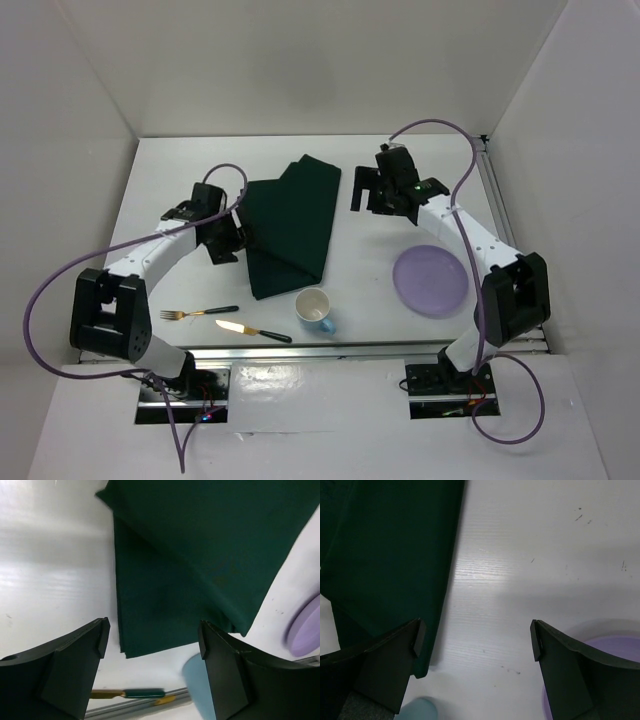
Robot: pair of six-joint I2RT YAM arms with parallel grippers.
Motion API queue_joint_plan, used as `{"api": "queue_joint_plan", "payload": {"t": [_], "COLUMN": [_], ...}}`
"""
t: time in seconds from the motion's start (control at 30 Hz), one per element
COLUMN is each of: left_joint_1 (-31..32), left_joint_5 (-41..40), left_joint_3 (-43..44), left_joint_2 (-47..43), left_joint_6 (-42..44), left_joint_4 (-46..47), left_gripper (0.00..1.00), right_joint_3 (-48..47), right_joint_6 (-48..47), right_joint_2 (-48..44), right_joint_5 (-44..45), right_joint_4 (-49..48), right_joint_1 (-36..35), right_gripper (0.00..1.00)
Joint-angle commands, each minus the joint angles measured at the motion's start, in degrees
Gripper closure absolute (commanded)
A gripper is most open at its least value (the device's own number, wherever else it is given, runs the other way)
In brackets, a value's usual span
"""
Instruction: Set the dinner table for one person
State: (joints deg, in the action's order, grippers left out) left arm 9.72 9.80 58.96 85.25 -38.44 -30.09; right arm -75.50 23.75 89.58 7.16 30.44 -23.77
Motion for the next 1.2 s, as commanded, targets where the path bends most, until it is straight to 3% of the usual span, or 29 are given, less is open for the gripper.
{"api": "queue_joint_plan", "payload": {"t": [0.0, 0.27, 0.47, 0.57, 0.6, 0.7, 0.73, 0.87, 1.17], "left_joint_1": [0.39, 4.34, 6.1, 6.1, 6.1, 6.1, 6.1, 4.62, -2.15], "left_joint_5": [3.81, 4.61, 5.14, 3.91, 3.91, 3.39, 3.38, 2.24, 1.52], "left_joint_3": [-4.02, -11.22, -14.66, -15.18, -15.19, -15.19, -14.49, -10.55, 3.61], "left_joint_2": [-1.31, -2.02, 0.35, 2.54, 2.55, 3.78, 3.78, 4.39, 12.21], "left_joint_6": [-9.96, -14.21, -17.38, -17.38, -17.38, -17.9, -17.9, -15.1, -7.28], "left_joint_4": [4.15, 7.76, 12.6, 13.21, 13.91, 13.91, 13.91, 11.9, 5.92], "left_gripper": [0.11, 0.1, 0.15, 0.22, 0.24, 0.46, 0.66, 1.0, 1.0], "right_joint_3": [-1.14, -2.89, -4.03, -6.22, -7.02, -11.22, -12.37, -16.6, -25.64], "right_joint_6": [-2.21, -2.21, -2.21, -4.14, -4.76, -7.13, -8.35, -8.98, -10.12], "right_joint_2": [-1.6, 0.68, 1.91, 3.13, 3.67, 6.83, 8.58, 12.53, 21.24], "right_joint_5": [-2.41, -2.41, -2.41, -1.71, -1.71, -0.66, -0.65, -1.18, -7.69], "right_joint_4": [-2.31, -2.31, -1.78, -1.78, -1.78, -1.17, -1.17, -1.17, -3.2], "right_joint_1": [-1.19, -2.94, -4.35, -6.89, -7.51, -10.14, -10.77, -12.35, -13.49], "right_gripper": [0.0, 0.0, 0.0, 0.0, 0.0, 0.0, 0.0, 0.0, 0.0]}}
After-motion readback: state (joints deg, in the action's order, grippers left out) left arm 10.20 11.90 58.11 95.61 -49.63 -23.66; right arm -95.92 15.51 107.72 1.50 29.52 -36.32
